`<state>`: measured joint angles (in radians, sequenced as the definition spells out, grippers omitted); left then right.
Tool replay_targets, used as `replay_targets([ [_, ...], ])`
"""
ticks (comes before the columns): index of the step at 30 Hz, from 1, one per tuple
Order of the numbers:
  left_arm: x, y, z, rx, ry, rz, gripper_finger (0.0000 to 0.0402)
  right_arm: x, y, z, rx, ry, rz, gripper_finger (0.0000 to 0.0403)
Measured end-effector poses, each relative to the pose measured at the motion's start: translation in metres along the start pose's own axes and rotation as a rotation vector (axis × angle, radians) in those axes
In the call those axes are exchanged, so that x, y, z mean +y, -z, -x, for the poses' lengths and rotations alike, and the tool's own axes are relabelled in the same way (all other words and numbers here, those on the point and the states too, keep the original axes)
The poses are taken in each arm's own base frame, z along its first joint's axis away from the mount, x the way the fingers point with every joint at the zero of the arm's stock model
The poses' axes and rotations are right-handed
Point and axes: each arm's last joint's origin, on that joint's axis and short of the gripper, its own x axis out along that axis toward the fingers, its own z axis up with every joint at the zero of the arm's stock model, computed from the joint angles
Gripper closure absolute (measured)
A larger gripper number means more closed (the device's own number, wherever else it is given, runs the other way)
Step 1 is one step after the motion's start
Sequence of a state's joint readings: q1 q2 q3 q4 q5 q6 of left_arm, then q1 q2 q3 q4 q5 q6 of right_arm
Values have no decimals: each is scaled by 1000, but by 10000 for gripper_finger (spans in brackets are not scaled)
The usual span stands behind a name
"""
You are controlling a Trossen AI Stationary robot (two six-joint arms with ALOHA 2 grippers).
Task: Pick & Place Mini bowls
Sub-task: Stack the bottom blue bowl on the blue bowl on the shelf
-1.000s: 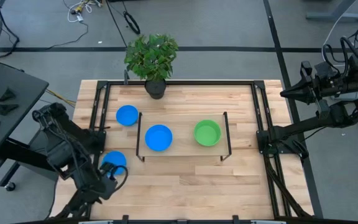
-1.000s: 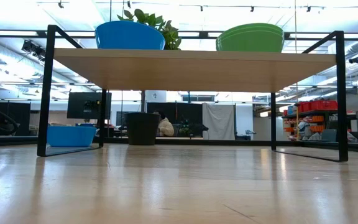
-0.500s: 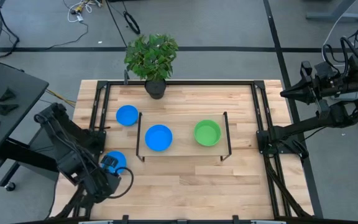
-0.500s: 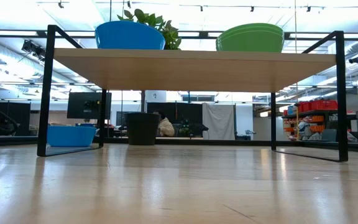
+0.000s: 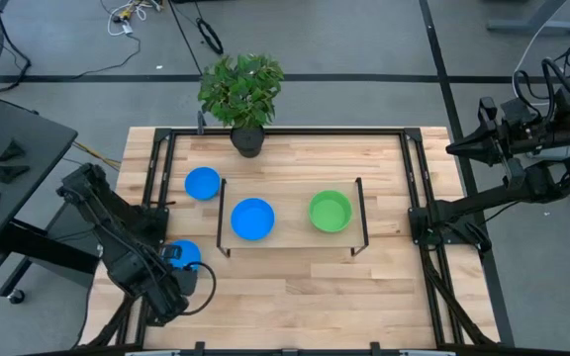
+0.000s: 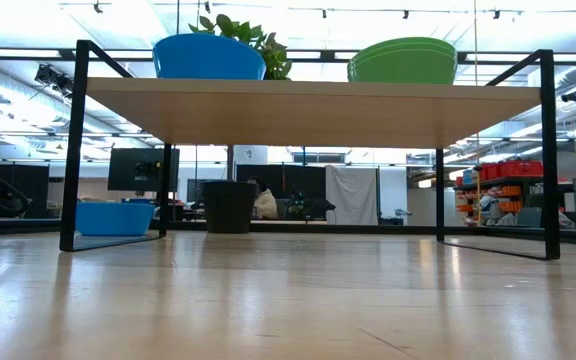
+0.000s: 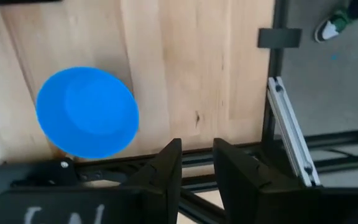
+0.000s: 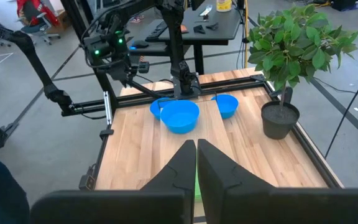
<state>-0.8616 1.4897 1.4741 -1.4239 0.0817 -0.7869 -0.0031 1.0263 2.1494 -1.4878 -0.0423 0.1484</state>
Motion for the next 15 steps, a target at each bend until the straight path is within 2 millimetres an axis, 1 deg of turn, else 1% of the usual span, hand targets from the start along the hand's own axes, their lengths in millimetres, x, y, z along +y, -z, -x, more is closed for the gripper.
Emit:
replay_targets([
  [7,2,0,-18,17,-18,100,304,0,0,0,0,0,0,382],
  [9,3,0,-23,29,-22,116,299,0,0,0,0,0,0,382],
  [12,6,3,-30,43,-42,124,277,0,0,0,0,0,0,382],
  [15,10,5,-39,48,-49,120,246,0,0,0,0,0,0,382],
])
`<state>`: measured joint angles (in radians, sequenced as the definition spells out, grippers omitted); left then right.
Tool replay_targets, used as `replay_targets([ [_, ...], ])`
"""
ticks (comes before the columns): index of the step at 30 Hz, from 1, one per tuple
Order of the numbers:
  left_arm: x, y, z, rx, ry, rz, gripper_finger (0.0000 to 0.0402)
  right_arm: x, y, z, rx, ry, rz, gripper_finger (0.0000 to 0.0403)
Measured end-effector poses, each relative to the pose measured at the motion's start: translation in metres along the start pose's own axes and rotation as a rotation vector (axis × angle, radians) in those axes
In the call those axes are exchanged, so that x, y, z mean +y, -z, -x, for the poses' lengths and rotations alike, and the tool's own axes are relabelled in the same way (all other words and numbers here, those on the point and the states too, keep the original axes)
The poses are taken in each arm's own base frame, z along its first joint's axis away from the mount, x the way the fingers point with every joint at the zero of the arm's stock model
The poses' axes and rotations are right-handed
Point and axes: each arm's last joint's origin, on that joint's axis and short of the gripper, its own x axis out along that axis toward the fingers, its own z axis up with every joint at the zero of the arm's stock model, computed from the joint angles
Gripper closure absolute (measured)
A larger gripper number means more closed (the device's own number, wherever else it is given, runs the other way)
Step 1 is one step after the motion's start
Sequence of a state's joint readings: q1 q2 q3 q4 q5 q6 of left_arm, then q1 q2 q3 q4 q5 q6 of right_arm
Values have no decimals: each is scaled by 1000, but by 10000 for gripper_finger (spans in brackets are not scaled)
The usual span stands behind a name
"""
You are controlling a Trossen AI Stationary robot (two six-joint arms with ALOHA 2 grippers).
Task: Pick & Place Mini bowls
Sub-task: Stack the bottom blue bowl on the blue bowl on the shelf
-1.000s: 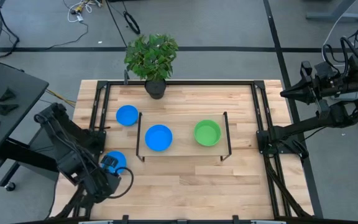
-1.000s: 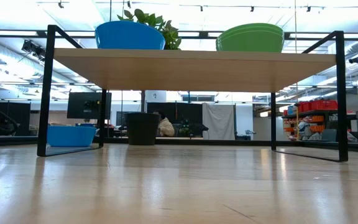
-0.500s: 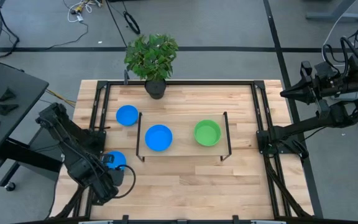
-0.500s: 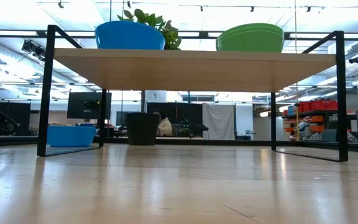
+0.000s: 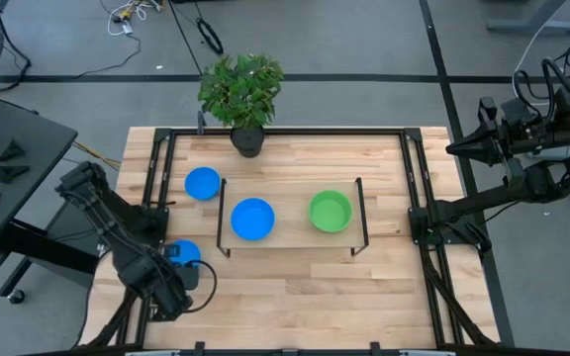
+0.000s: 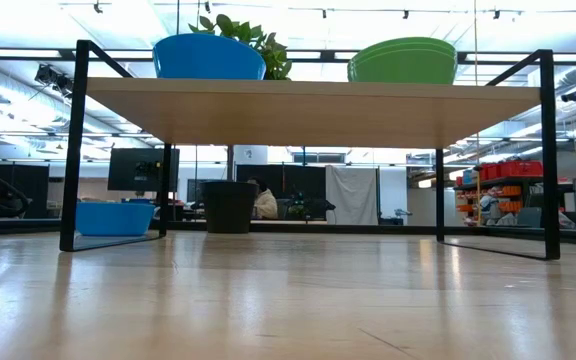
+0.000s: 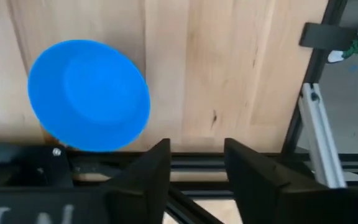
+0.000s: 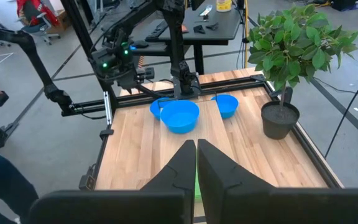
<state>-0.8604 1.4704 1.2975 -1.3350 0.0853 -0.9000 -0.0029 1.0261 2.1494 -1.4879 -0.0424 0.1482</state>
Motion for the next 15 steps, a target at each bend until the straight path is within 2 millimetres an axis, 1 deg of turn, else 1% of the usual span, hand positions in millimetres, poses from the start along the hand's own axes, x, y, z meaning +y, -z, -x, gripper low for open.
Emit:
replay_targets([
  [3,3,2,-10,3,10,-29,218,0,0,0,0,0,0,382],
  [6,6,5,-19,5,12,-62,201,0,0,0,0,0,0,382],
  [9,9,9,-28,-20,-4,-90,194,0,0,0,-1,0,0,382],
  [15,17,19,-46,-25,-49,-142,193,0,0,0,-1,1,0,382],
])
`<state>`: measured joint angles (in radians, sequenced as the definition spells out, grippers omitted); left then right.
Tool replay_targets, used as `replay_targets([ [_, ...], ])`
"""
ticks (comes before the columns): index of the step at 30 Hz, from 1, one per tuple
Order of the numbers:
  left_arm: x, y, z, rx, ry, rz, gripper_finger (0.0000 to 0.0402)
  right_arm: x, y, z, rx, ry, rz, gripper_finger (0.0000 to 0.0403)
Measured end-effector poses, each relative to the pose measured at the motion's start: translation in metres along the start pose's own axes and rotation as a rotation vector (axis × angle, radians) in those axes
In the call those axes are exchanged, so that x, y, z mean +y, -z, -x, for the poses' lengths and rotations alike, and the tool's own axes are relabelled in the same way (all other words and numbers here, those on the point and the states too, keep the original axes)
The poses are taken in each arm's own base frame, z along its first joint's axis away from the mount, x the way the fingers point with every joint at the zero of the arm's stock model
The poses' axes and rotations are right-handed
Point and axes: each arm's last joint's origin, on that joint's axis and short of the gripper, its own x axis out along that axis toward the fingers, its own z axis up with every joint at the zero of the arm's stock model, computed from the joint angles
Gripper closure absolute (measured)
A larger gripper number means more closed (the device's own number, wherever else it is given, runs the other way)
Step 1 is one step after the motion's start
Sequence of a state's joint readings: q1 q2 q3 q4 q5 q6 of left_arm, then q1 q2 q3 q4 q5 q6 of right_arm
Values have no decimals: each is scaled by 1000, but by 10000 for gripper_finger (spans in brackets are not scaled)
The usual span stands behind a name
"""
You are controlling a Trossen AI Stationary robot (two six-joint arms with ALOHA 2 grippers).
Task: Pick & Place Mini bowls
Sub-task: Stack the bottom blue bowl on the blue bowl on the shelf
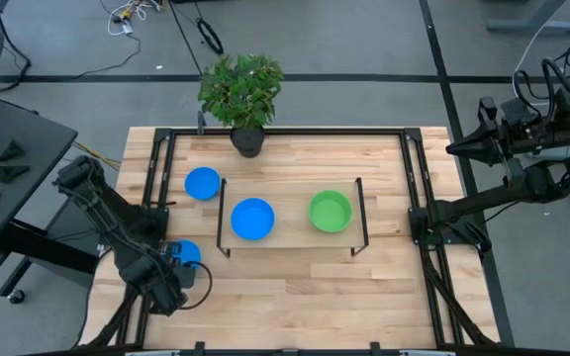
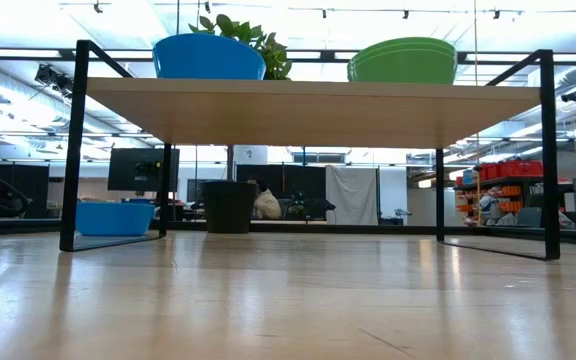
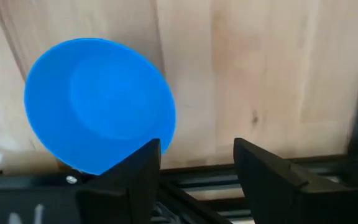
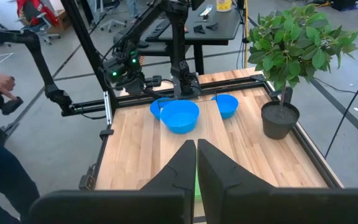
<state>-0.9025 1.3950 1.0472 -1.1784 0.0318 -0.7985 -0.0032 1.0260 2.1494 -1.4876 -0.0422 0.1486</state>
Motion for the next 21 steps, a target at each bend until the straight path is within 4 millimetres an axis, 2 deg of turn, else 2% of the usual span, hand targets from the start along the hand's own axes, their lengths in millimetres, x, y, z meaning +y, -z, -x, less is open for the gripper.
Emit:
replay_targets([
  [14,7,5,-36,-53,3,-31,193,0,0,0,1,0,0,382],
  [21,14,11,-48,-17,-30,38,193,0,0,0,1,0,0,382],
])
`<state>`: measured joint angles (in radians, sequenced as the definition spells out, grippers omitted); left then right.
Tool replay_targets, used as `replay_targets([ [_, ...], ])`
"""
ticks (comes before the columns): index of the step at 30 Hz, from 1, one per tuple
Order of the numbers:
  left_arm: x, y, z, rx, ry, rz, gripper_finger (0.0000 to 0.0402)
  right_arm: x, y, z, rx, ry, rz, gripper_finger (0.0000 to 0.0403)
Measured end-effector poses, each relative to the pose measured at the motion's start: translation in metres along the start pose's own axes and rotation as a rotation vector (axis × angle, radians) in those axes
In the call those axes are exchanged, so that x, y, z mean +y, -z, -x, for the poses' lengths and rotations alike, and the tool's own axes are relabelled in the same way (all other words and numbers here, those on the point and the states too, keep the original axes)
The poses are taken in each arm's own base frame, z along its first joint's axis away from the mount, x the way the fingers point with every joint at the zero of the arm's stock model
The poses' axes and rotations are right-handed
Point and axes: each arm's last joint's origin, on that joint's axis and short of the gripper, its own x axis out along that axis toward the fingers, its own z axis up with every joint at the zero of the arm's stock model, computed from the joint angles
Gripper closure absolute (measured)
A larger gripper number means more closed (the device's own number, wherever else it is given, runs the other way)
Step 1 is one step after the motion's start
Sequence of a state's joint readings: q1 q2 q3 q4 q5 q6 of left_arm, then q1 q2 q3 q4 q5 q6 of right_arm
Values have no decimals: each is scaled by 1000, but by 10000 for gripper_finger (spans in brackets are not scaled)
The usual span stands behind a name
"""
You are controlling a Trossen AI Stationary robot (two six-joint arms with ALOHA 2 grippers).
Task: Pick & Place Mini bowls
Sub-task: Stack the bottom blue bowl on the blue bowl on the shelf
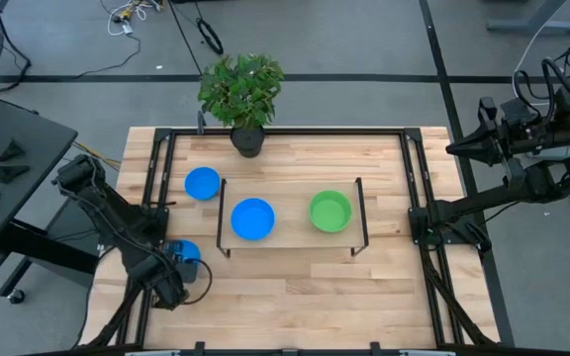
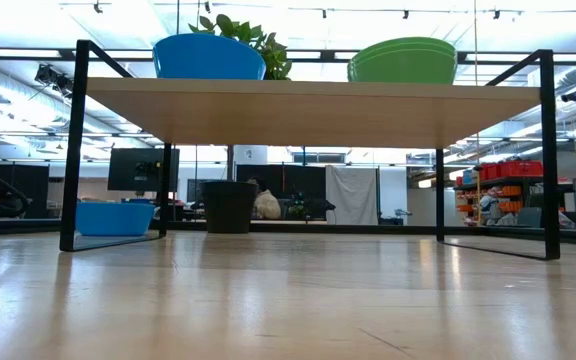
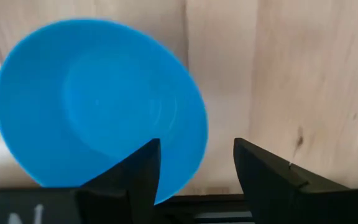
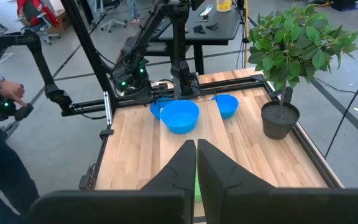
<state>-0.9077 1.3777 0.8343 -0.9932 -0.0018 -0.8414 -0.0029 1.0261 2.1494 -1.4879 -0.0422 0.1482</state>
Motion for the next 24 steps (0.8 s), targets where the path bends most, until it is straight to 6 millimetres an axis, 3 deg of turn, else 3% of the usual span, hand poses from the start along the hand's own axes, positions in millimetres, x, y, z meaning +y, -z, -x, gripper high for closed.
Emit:
replay_targets([
  [24,5,3,-20,-23,7,92,197,0,0,0,0,0,0,382],
])
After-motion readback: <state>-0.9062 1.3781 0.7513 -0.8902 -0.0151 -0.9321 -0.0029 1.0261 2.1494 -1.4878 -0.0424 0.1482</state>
